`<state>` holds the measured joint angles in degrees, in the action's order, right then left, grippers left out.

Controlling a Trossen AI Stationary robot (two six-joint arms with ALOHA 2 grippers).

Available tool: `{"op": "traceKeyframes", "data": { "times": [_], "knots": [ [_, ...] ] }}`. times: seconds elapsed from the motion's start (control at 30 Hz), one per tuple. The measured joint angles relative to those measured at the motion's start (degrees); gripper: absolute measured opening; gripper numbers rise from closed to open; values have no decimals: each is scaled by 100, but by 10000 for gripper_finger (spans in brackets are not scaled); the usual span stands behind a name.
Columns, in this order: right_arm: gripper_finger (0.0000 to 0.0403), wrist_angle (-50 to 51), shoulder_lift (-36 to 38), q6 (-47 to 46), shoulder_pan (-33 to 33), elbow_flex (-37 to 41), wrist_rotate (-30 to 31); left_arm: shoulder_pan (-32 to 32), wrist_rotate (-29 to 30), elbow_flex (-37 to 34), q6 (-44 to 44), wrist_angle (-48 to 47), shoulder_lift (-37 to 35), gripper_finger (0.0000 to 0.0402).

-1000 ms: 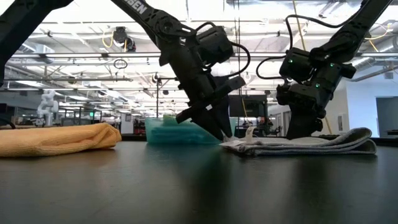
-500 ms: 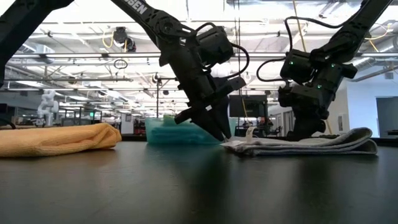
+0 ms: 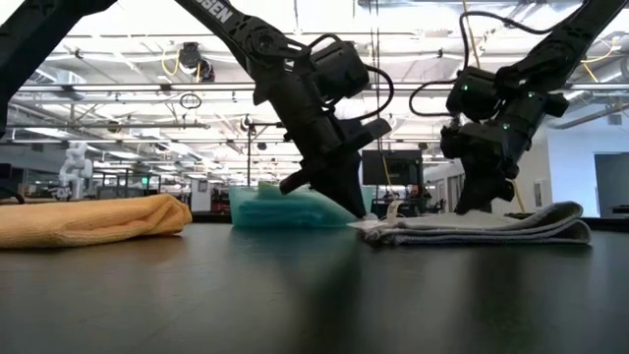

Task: Fold microfiber towels
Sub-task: Fold the gray towel

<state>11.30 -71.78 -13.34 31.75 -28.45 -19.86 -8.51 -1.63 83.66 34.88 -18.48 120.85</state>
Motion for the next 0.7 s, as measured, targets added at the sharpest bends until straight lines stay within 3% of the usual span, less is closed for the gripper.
{"op": "traceKeyframes", "data": {
  "times": [0.33, 0.7],
  "knots": [
    [1, 383, 631, -102, -27, 0, 11, -2, 15, 2, 6, 186, -4, 2],
    [0, 580, 821, -167, -623, -7, 247, 8, 19, 9, 133, 78, -81, 1]
  ]
}}
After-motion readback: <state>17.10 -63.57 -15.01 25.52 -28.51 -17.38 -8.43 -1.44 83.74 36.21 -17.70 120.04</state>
